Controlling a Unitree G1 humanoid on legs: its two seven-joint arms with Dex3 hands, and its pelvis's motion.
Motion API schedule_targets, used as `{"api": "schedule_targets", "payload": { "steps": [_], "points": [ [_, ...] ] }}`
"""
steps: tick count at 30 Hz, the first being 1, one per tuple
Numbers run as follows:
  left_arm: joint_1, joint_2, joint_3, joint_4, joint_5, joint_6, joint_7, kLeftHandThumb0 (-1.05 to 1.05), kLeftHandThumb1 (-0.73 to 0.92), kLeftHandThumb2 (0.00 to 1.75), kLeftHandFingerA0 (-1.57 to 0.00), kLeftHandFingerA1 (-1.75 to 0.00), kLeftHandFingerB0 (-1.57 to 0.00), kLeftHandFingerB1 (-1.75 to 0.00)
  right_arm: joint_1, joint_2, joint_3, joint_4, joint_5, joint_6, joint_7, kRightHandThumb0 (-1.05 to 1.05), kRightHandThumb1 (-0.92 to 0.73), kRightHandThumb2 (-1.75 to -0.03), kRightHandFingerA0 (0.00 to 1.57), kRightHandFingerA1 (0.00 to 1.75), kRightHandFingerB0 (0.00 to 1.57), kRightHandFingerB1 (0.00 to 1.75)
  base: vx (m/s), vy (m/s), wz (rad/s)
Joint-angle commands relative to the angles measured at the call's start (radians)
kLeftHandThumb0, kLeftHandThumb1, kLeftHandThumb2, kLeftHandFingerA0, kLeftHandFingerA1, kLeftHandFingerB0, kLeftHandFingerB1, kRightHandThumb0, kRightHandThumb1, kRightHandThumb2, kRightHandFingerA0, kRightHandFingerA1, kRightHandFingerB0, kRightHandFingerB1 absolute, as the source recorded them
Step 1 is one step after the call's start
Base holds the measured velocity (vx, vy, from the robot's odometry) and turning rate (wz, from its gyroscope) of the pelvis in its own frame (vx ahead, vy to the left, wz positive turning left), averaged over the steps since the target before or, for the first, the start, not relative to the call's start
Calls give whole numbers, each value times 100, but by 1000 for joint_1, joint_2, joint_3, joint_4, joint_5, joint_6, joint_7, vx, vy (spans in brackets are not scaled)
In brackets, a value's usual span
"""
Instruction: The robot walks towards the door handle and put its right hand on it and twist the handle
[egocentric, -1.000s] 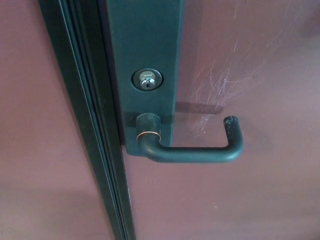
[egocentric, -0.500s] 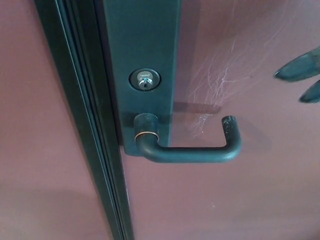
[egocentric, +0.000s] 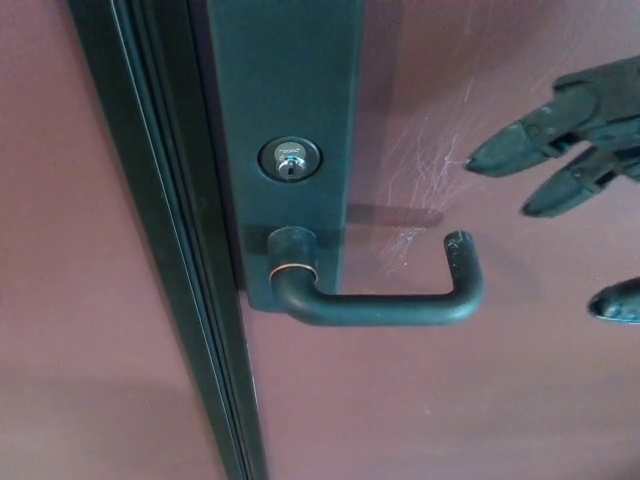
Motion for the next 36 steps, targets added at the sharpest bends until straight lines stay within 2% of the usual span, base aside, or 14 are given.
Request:
{"api": "schedule_targets", "payload": {
  "steps": [1, 2, 3, 4, 5, 11, 14, 15, 16, 25, 32, 33, 36],
  "points": [
    [16, -1, 5, 1, -4, -5, -12, -26, 55, 67, -57, -54, -45, -47, -125, 63, 123, -15, -43, 112, 21, -58, -52, -57, 53, 43, 40, 35, 0, 0, 0],
    [16, -1, 2, 1, -2, -7, -14, -19, 63, 58, -60, -50, -48, -42, -190, 90, 200, -12, -92, 144, 29, -61, -55, -57, 54, 43, 41, 35, 0, 0, 0],
    [20, -3, 1, 0, -1, -9, -14, -19, 63, 58, -60, -50, -48, -42, -250, 117, 274, -3, -140, 174, 38, -61, -55, -57, 54, 43, 41, 35, 0, 0, 0],
    [21, -4, 0, 0, -1, -8, -13, -27, 55, 68, -57, -55, -45, -48, -285, 138, 321, 8, -171, 191, 45, -61, -55, -57, 54, 43, 41, 35, 0, 0, 0],
    [20, -4, 0, 1, -1, -7, -11, -27, 55, 68, -57, -55, -45, -48, -315, 159, 364, 21, -199, 204, 49, -61, -55, -57, 54, 43, 41, 35, 0, 0, 0],
    [25, -5, -3, 0, 1, -12, -16, -27, 55, 68, -57, -56, -45, -48, -406, 238, 499, 62, -280, 272, 55, -62, -55, -57, 53, 43, 40, 35, 0, 0, 0],
    [23, -3, -12, 1, 10, -14, -14, -27, 55, 68, -57, -55, -45, -48, -459, 322, 586, 110, -325, 329, 48, -63, -52, -58, 51, 44, 39, 36, 0, 0, 0],
    [24, -3, -13, 1, 10, -15, -13, -27, 55, 68, -57, -55, -45, -48, -466, 330, 593, 115, -333, 335, 51, -63, -52, -58, 51, 43, 39, 35, 0, 0, 0],
    [25, -3, -15, -1, 11, -17, -14, -20, 62, 58, -59, -50, -48, -42, -483, 344, 609, 124, -347, 351, 57, -63, -52, -58, 51, 43, 39, 35, 0, 0, 0],
    [43, 4, -31, -11, 21, -33, -12, -21, 62, 58, -57, -49, -48, -42, -547, 412, 691, 176, -450, 418, 87, -62, -52, -57, 50, 43, 39, 35, 0, 0, 0],
    [41, 1, -28, -7, 14, -29, -12, -21, 62, 58, -58, -49, -48, -42, -550, 433, 722, 193, -515, 432, 107, -62, -52, -57, 49, 42, 40, 35, 0, 0, 0],
    [42, 2, -29, -8, 14, -29, -14, -22, 62, 58, -58, -50, -48, -42, -553, 428, 736, 199, -534, 433, 117, -62, -44, -83, 45, 54, 27, 43, 0, 0, 0],
    [40, 2, -30, -4, 16, -30, -12, -22, 62, 58, -58, -50, -49, -42, -554, 429, 739, 200, -549, 442, 129, -64, -44, -82, 40, 52, 28, 44, 0, 0, 0]
  ]
}}
